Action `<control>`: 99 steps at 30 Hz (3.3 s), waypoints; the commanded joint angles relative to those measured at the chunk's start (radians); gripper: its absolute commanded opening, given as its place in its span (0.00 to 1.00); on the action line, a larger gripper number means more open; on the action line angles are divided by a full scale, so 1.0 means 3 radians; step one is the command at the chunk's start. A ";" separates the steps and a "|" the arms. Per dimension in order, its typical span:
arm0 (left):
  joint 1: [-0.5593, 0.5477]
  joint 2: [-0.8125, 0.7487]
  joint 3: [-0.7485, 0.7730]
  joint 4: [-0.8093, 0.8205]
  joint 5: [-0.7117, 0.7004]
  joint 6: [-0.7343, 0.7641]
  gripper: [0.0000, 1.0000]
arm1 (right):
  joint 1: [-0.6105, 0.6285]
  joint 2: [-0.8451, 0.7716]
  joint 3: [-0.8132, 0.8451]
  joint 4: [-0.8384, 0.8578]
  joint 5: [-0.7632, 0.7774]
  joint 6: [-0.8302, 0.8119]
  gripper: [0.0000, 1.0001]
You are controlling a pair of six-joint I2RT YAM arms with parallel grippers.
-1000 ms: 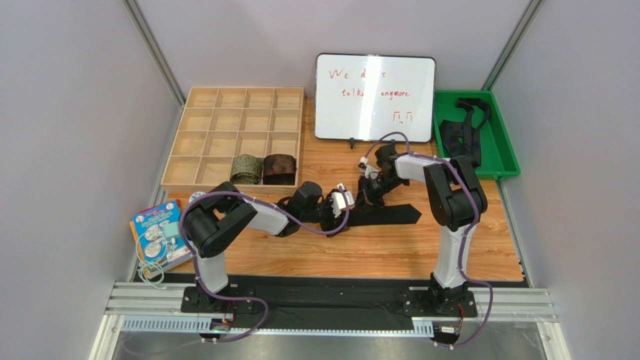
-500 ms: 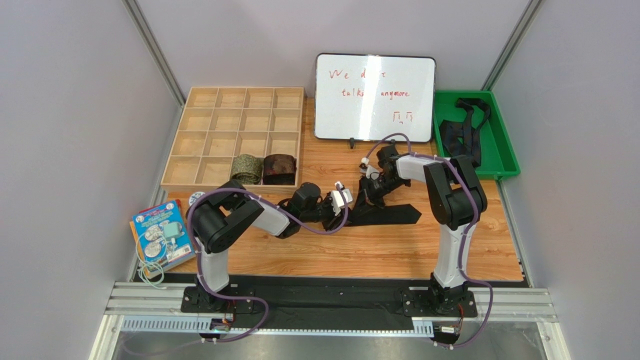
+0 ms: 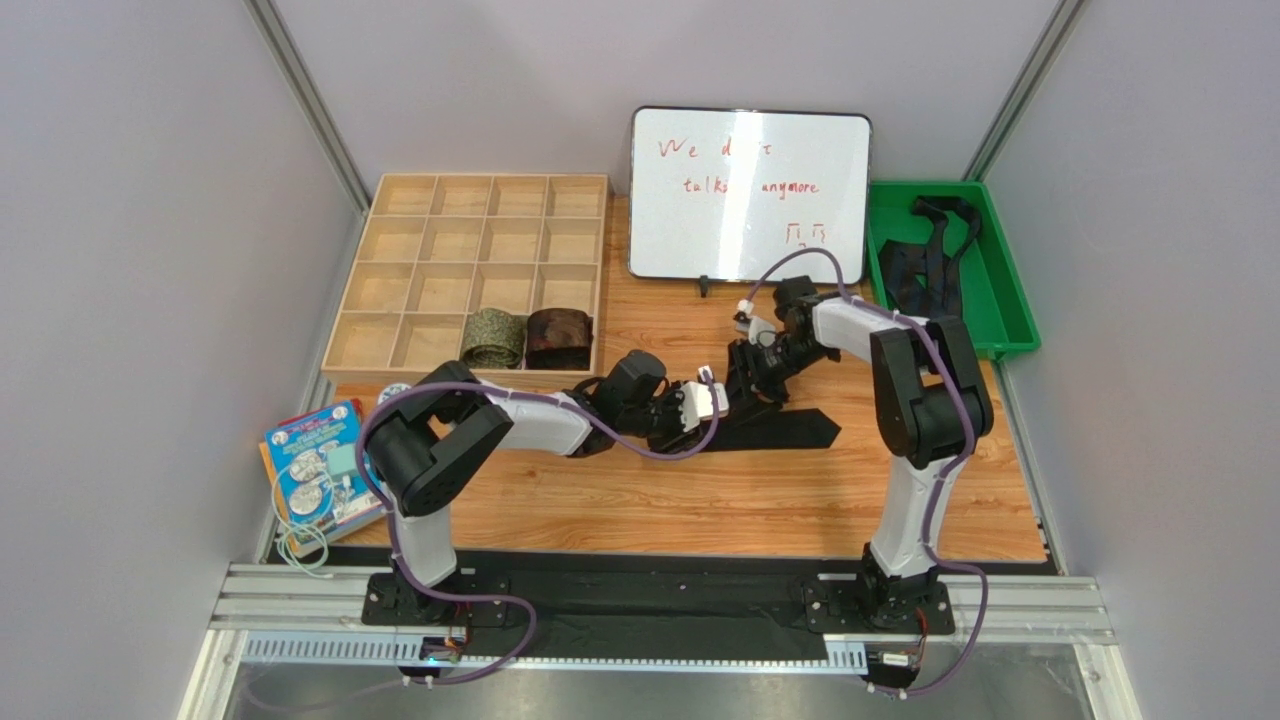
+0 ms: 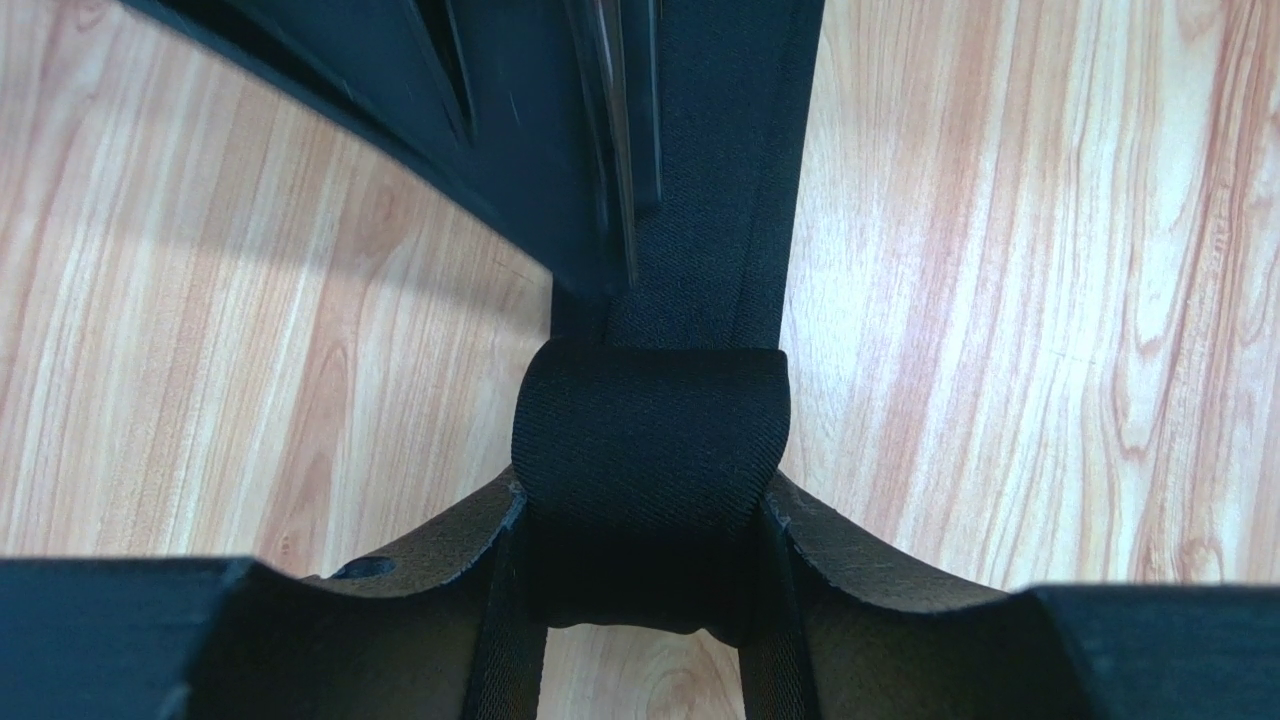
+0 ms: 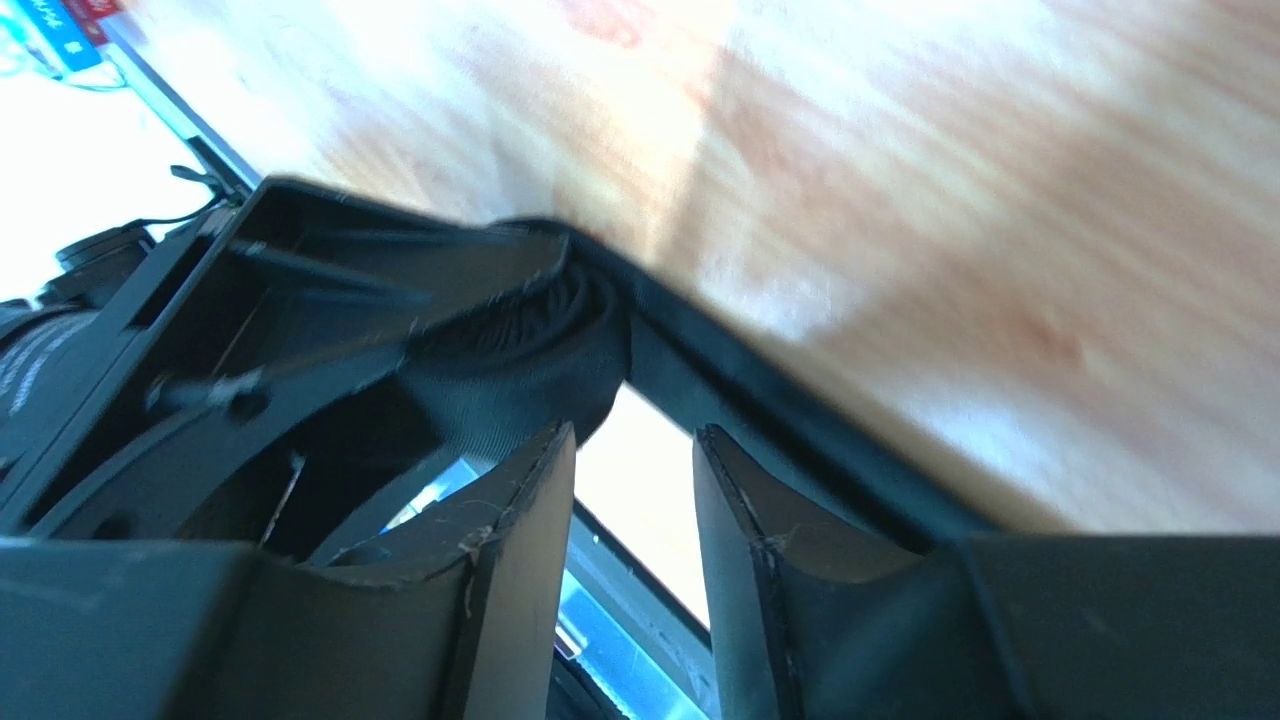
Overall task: Roll the ties
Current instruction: Roll the tie at the center of the board.
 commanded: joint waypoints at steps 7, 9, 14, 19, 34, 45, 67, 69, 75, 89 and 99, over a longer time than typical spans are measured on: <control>-0.0004 0.0236 0.0233 -0.1270 -0.0157 0.0151 0.31 | 0.0103 -0.0244 -0.0009 0.0235 -0.0323 0.0144 0.49; -0.0009 0.0252 0.0269 -0.1301 -0.0157 0.0136 0.33 | 0.0169 -0.0182 -0.0014 0.0338 -0.0344 0.0261 0.49; -0.0004 0.0221 0.0279 -0.1316 -0.0142 0.0125 0.37 | 0.0211 0.0103 0.0058 0.0369 -0.0206 0.0201 0.32; 0.0001 0.0196 0.0274 -0.1281 -0.0122 0.0064 0.42 | 0.0185 0.0171 0.0073 0.0257 -0.0160 0.0058 0.00; 0.0251 -0.0198 0.0049 -0.0519 0.0349 -0.0426 0.82 | -0.0014 0.0186 -0.0054 0.0333 0.0514 -0.0265 0.00; 0.0221 -0.0111 0.0023 0.0243 0.0533 -0.1301 0.88 | 0.0093 -0.0305 -0.0489 0.0670 0.0995 -0.0244 0.00; -0.0285 0.0384 0.0463 0.0023 -0.0705 -0.1435 0.60 | 0.0134 -0.0284 -0.0571 0.0742 0.0863 -0.0070 0.00; -0.0296 0.0415 0.0473 -0.0074 -0.0745 -0.1368 0.49 | 0.0129 -0.0279 -0.0530 0.0686 0.0791 -0.0076 0.00; -0.0270 0.0334 0.0239 -0.0283 -0.0878 -0.1036 0.20 | -0.0034 -0.0279 -0.0065 0.0104 0.0546 -0.0249 0.20; -0.0173 0.0303 0.0136 -0.0207 -0.0674 -0.0933 0.11 | -0.0203 -0.0010 0.0043 -0.0537 0.0453 -0.0694 0.26; 0.0011 -0.0100 -0.0028 -0.0017 -0.0025 -0.0244 0.17 | -0.0198 0.0457 0.0262 -0.0531 0.0811 -0.0377 0.25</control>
